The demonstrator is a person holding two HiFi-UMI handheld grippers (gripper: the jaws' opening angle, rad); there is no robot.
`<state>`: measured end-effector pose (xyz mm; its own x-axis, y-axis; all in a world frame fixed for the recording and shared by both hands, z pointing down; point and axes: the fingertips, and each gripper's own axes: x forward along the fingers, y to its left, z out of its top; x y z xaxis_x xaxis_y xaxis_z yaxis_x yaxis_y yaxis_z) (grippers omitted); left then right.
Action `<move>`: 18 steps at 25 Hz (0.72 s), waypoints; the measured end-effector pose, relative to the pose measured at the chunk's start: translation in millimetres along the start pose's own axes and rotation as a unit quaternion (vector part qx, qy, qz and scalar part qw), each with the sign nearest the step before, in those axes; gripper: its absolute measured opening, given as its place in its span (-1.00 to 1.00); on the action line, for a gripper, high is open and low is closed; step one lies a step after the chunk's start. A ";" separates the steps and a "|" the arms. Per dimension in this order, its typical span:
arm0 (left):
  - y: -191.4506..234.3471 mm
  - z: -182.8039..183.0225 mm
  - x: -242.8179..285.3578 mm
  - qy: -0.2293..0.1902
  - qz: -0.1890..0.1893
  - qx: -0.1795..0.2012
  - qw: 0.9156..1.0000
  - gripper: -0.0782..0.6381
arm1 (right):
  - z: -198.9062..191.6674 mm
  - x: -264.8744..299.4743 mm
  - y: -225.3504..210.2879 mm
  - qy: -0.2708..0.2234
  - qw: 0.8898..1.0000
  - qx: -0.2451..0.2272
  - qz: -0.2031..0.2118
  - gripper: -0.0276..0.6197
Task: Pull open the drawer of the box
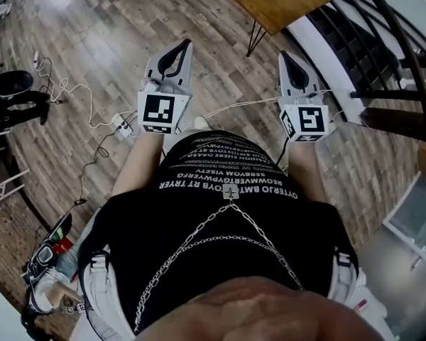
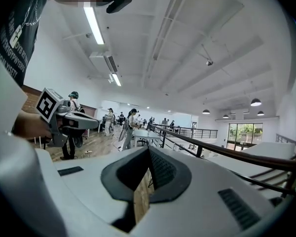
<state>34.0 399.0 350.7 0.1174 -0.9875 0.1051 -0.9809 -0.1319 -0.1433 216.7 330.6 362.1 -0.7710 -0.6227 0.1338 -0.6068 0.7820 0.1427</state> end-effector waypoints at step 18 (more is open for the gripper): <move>58.8 -23.0 2.3 -0.006 -0.033 -0.030 0.999 -0.76 | 13.3 53.0 56.1 0.030 0.999 -0.023 0.006 -0.92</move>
<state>-27.0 391.0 365.2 0.1840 -0.9778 0.1007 -0.9784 -0.1919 -0.0762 139.2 341.9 364.1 -0.7635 -0.6157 0.1949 -0.5878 0.7875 0.1852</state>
